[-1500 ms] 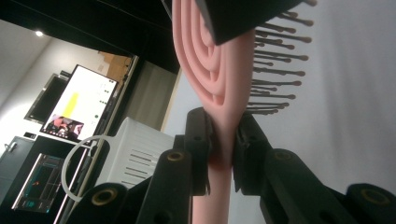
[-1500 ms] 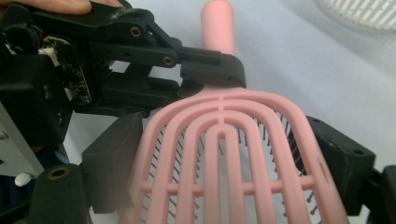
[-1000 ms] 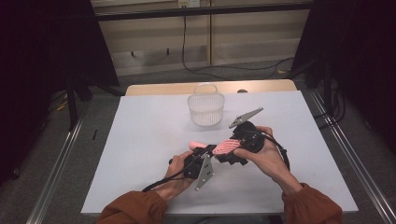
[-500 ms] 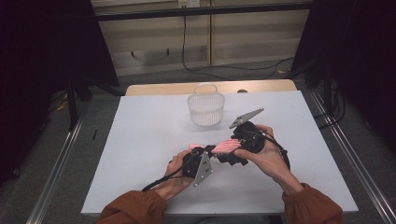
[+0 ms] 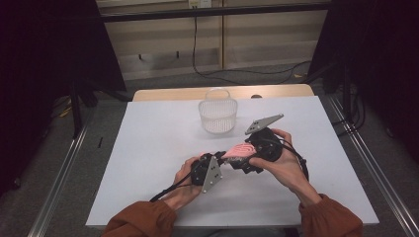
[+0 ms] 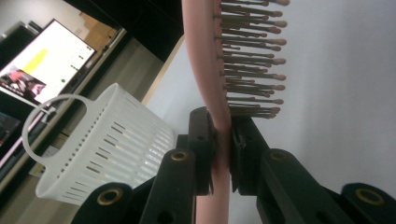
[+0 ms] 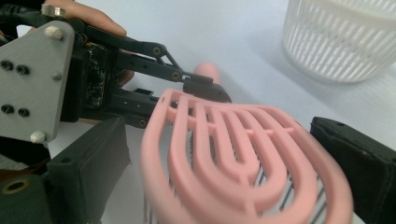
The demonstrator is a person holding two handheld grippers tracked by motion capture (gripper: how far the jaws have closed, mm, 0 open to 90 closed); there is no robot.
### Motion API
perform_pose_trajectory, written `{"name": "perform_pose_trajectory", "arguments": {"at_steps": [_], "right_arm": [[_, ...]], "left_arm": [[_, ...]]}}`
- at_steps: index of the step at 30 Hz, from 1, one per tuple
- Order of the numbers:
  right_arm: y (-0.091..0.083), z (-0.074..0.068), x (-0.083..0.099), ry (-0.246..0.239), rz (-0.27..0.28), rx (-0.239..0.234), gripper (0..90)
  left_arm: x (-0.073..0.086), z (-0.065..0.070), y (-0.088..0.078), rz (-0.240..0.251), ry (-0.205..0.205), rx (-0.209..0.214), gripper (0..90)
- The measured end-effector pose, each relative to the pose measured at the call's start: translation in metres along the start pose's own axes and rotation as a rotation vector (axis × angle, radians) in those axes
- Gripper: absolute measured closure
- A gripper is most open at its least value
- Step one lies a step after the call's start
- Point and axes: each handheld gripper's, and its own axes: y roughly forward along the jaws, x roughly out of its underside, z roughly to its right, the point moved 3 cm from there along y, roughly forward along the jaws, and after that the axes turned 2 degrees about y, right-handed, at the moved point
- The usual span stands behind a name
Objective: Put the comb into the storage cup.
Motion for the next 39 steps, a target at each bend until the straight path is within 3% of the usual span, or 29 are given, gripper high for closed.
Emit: {"name": "perform_pose_trajectory", "arguments": {"at_steps": [8, 13, 23, 30, 39], "right_arm": [[-0.005, 0.001, -0.002, 0.001, 0.052, -0.003, 4.0], [-0.006, 0.001, -0.002, 0.002, 0.055, -0.015, 4.2], [-0.008, 0.003, -0.002, -0.004, 0.078, -0.021, 2.5], [-0.011, 0.004, -0.003, -0.016, 0.099, -0.009, 4.4], [-0.011, 0.005, -0.003, -0.017, 0.109, -0.018, 4.6]], "left_arm": [[0.001, -0.004, -0.002, 0.022, -0.075, 0.014, 81.1], [0.002, -0.004, -0.002, 0.016, -0.103, 0.018, 81.1], [0.0, -0.006, -0.005, 0.065, -0.203, 0.05, 81.1], [-0.003, -0.008, -0.008, 0.115, -0.316, 0.091, 81.2], [-0.004, -0.012, -0.012, 0.157, -0.415, 0.122, 81.2]]}}
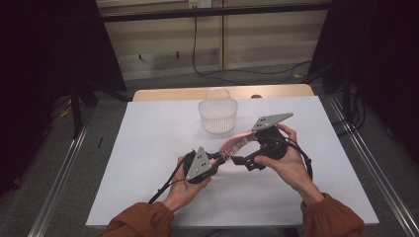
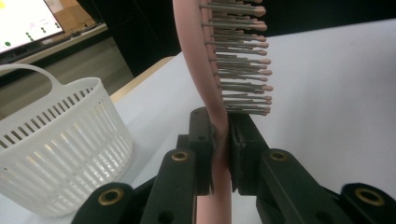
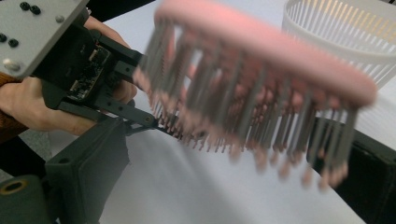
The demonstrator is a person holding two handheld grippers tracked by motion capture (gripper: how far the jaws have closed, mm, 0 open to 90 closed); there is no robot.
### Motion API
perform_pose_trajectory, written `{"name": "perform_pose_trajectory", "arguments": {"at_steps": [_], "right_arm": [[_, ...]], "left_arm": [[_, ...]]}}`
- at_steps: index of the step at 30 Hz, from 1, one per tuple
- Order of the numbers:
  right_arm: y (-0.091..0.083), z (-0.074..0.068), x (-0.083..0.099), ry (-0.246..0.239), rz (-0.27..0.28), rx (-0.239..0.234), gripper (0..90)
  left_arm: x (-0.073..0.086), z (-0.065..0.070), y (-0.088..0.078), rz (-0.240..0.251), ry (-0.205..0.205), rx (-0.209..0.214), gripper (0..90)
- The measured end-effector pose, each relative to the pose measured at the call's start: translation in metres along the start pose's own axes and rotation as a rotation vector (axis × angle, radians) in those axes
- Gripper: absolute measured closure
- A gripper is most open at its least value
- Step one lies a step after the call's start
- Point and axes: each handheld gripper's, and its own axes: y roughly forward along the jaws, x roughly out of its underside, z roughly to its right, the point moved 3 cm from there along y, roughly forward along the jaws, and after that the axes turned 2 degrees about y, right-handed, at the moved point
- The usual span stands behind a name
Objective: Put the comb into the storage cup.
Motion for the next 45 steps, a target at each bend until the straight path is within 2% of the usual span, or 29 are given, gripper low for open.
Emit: {"name": "perform_pose_trajectory", "arguments": {"at_steps": [2, 5, 7, 8, 10, 12, 13, 14, 15, 19, 20, 21, 22, 24, 27, 32, 34, 37, 39, 43, 45], "right_arm": [[-0.002, 0.001, -0.001, 0.005, 0.022, 0.003, 3.8], [-0.003, 0.001, -0.001, 0.004, 0.036, -0.001, 3.9], [-0.004, 0.0, -0.002, 0.003, 0.047, -0.006, 4.4], [-0.005, -0.001, -0.002, 0.002, 0.048, -0.007, 4.5], [-0.005, -0.002, -0.003, 0.001, 0.059, -0.004, 4.7], [-0.006, -0.002, -0.003, 0.003, 0.067, -0.008, 5.1], [-0.007, -0.002, -0.004, 0.008, 0.074, -0.007, 5.2], [-0.007, -0.003, -0.004, 0.008, 0.081, -0.003, 4.9], [-0.008, -0.002, -0.004, 0.012, 0.089, -0.003, 4.7], [-0.01, -0.001, -0.004, 0.048, 0.122, -0.011, 4.9], [-0.011, -0.001, -0.004, 0.057, 0.131, -0.011, 5.7], [-0.011, 0.0, -0.004, 0.065, 0.139, -0.01, 5.8], [-0.012, 0.0, -0.004, 0.077, 0.146, -0.012, 5.8], [-0.012, 0.001, -0.004, 0.102, 0.165, -0.034, 6.1], [-0.014, 0.001, -0.004, 0.111, 0.182, -0.028, 4.6], [-0.017, 0.0, -0.003, 0.087, 0.214, -0.003, 3.1], [-0.017, 0.0, -0.002, 0.041, 0.211, 0.017, 2.4], [-0.017, 0.0, 0.001, 0.006, 0.211, 0.02, 2.4], [-0.017, -0.001, 0.003, -0.013, 0.213, 0.042, 3.1], [-0.016, 0.001, 0.007, -0.014, 0.226, 0.096, 4.4], [-0.017, 0.002, 0.01, -0.003, 0.23, 0.094, 4.8]], "left_arm": [[-0.001, -0.001, -0.001, 0.013, -0.023, 0.005, 81.2], [-0.003, -0.003, -0.004, 0.015, -0.02, 0.002, 81.2], [-0.004, -0.004, -0.005, 0.026, -0.038, 0.002, 81.2], [-0.004, -0.005, -0.006, 0.034, -0.043, -0.011, 81.2], [-0.005, -0.008, -0.008, 0.034, -0.044, -0.009, 81.2], [-0.006, -0.009, -0.009, 0.049, -0.065, -0.014, 81.2], [-0.006, -0.01, -0.01, 0.043, -0.058, -0.014, 81.2], [-0.007, -0.01, -0.01, 0.058, -0.079, -0.014, 81.2], [-0.007, -0.012, -0.012, 0.052, -0.078, -0.022, 81.2], [-0.008, -0.015, -0.015, 0.075, -0.105, -0.013, 81.2], [-0.009, -0.016, -0.017, 0.069, -0.091, -0.008, 81.2], [-0.01, -0.016, -0.018, 0.082, -0.101, -0.014, 81.2], [-0.01, -0.017, -0.019, 0.075, -0.098, -0.008, 81.2], [-0.011, -0.018, -0.021, 0.084, -0.112, -0.003, 81.2], [-0.012, -0.02, -0.024, 0.093, -0.126, -0.005, 81.2], [-0.013, -0.023, -0.03, 0.106, -0.136, -0.009, 81.2], [-0.014, -0.024, -0.033, 0.101, -0.133, -0.005, 81.2], [-0.013, -0.023, -0.037, 0.109, -0.15, -0.003, 81.2], [-0.012, -0.022, -0.04, 0.108, -0.153, 0.0, 81.2], [-0.012, -0.022, -0.045, 0.114, -0.161, 0.004, 81.1], [-0.012, -0.022, -0.048, 0.115, -0.159, 0.005, 81.1]]}}
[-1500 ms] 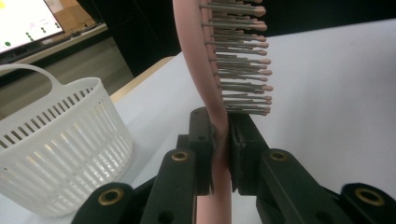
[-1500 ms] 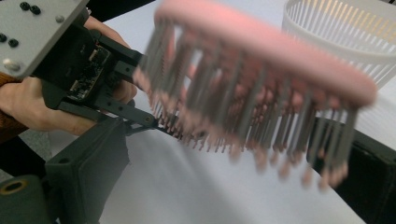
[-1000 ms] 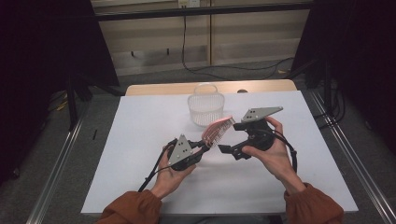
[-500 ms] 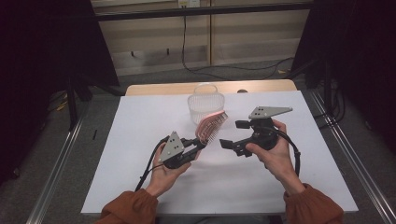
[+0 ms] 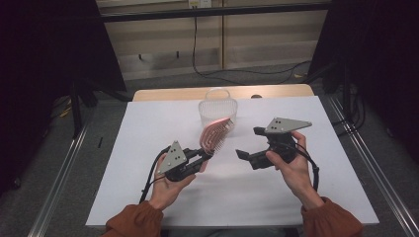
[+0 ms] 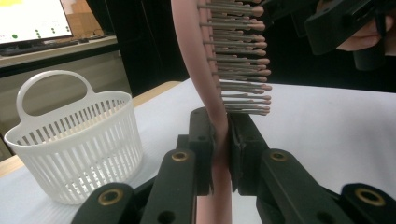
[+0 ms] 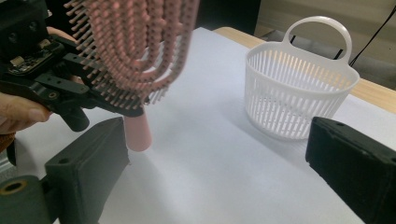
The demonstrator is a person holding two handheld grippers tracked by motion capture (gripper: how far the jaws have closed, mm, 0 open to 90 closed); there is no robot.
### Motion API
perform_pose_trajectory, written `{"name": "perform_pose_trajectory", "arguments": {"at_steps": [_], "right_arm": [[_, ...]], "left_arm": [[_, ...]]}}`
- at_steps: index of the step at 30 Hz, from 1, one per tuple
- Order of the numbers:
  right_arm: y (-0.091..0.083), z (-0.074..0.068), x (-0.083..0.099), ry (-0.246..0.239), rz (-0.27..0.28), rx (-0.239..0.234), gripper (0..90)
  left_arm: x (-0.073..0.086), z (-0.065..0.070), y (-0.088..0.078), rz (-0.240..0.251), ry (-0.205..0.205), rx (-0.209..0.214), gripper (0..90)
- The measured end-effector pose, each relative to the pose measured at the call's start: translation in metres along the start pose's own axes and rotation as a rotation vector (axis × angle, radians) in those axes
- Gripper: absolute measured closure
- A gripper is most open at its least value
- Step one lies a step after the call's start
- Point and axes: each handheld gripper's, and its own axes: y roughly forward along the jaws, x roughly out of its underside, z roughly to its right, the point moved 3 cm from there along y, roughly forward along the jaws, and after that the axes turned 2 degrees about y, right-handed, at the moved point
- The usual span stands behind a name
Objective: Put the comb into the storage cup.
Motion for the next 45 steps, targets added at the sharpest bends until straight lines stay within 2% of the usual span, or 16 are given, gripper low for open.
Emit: {"name": "perform_pose_trajectory", "arguments": {"at_steps": [2, 4, 5, 7, 9, 11, 14, 17, 20, 25, 27, 30, 34, 36, 38, 45], "right_arm": [[0.0, 0.002, 0.002, 0.001, 0.034, 0.007, 4.8], [0.0, 0.003, 0.004, -0.01, 0.051, 0.044, 5.2], [0.0, 0.004, 0.005, -0.013, 0.054, 0.044, 5.2], [0.001, 0.004, 0.008, 0.003, 0.067, 0.015, 7.2], [0.001, 0.003, 0.011, 0.004, 0.087, 0.023, 7.1], [0.0, 0.003, 0.014, 0.0, 0.108, 0.035, 6.2], [0.001, 0.002, 0.016, -0.003, 0.144, 0.023, 3.4], [0.0, 0.001, 0.019, -0.003, 0.182, -0.021, 0.7], [-0.002, -0.002, 0.019, 0.003, 0.216, -0.079, 0.0], [-0.001, -0.005, 0.018, 0.019, 0.233, -0.14, 0.0], [-0.002, -0.006, 0.018, 0.014, 0.24, -0.134, 0.0], [-0.002, -0.006, 0.016, 0.014, 0.254, -0.178, 0.0], [-0.003, -0.007, 0.014, 0.002, 0.261, -0.176, 1.6], [-0.003, -0.009, 0.012, -0.003, 0.276, -0.206, 1.6], [-0.002, -0.01, 0.011, -0.025, 0.273, -0.208, 2.5], [0.004, -0.017, 0.007, -0.029, 0.259, -0.257, 4.1]], "left_arm": [[0.001, 0.001, -0.003, -0.006, -0.001, 0.0, 81.1], [0.003, 0.002, -0.006, -0.016, 0.002, -0.006, 81.2], [0.004, 0.002, -0.007, -0.018, -0.005, 0.004, 81.1], [0.006, 0.002, -0.009, -0.016, -0.01, 0.003, 81.1], [0.011, 0.003, -0.011, -0.027, -0.003, 0.001, 81.1], [0.014, 0.004, -0.011, -0.025, -0.028, 0.017, 81.1], [0.014, 0.002, -0.011, -0.021, -0.023, 0.017, 81.1], [0.013, 0.0, -0.013, -0.002, -0.025, 0.01, 81.1], [0.013, -0.001, -0.014, 0.011, -0.031, 0.025, 81.1], [0.012, 0.003, -0.013, 0.018, -0.033, 0.05, 81.1], [0.012, 0.004, -0.013, 0.018, -0.036, 0.06, 81.1], [0.011, 0.006, -0.013, 0.027, -0.047, 0.079, 81.1], [0.011, 0.01, -0.011, 0.034, -0.052, 0.097, 81.1], [0.011, 0.012, -0.01, 0.028, -0.043, 0.102, 81.1], [0.011, 0.013, -0.01, 0.031, -0.045, 0.114, 81.1], [0.01, 0.015, -0.007, 0.036, -0.042, 0.129, 81.1]]}}
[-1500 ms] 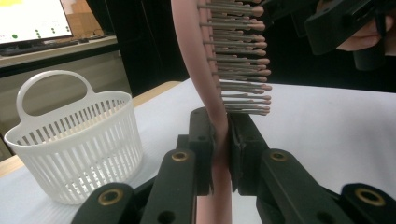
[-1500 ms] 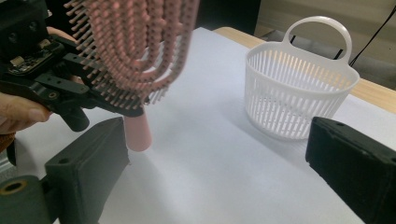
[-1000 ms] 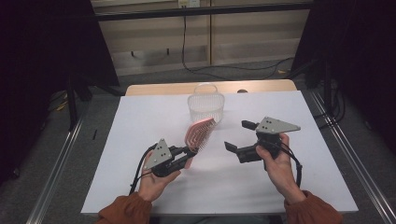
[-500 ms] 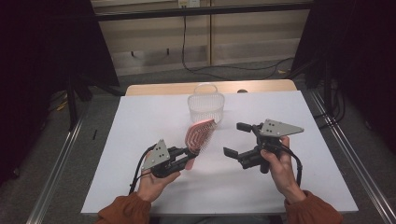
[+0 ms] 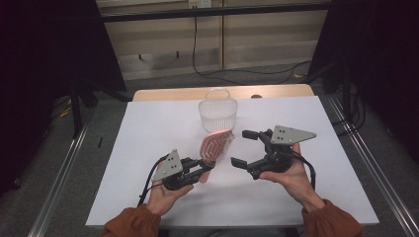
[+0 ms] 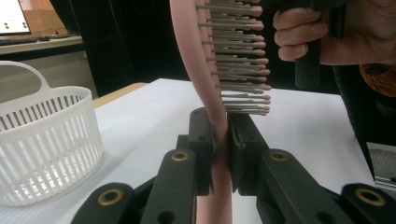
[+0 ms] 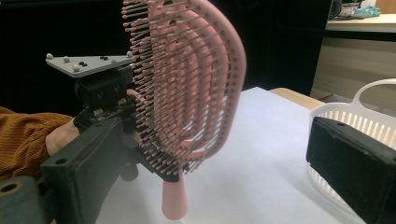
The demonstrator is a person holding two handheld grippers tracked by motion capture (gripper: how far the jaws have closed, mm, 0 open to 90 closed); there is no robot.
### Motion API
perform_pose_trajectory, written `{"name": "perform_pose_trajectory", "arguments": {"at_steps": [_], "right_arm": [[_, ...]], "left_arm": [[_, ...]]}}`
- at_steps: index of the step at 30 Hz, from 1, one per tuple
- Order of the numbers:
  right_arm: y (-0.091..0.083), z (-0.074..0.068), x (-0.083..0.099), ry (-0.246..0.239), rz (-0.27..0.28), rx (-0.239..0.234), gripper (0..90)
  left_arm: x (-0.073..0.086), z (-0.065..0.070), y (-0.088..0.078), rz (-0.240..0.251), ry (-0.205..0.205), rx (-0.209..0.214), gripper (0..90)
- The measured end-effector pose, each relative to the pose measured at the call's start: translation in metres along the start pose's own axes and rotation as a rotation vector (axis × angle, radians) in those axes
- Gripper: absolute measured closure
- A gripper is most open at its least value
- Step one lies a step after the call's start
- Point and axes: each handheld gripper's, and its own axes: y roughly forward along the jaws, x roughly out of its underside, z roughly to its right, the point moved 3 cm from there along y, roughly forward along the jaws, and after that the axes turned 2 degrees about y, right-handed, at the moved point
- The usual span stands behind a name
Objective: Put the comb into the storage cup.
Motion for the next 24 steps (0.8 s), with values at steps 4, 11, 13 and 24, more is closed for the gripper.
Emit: {"name": "perform_pose_trajectory", "arguments": {"at_steps": [4, 11, 13, 24], "right_arm": [[0.002, 0.001, -0.002, 0.014, 0.015, -0.009, 2.1], [0.007, 0.003, -0.004, 0.004, 0.041, -0.04, 4.6], [0.007, 0.002, -0.007, 0.0, 0.059, -0.053, 6.1], [0.016, -0.001, -0.007, -0.01, 0.06, -0.141, 16.5]], "left_arm": [[-0.001, 0.003, 0.003, -0.005, 0.006, 0.013, 81.1], [-0.002, 0.006, 0.009, -0.011, 0.005, 0.039, 81.1], [-0.002, 0.008, 0.01, -0.012, 0.008, 0.05, 81.1], [-0.001, 0.011, 0.014, -0.014, -0.002, 0.073, 81.1]]}}
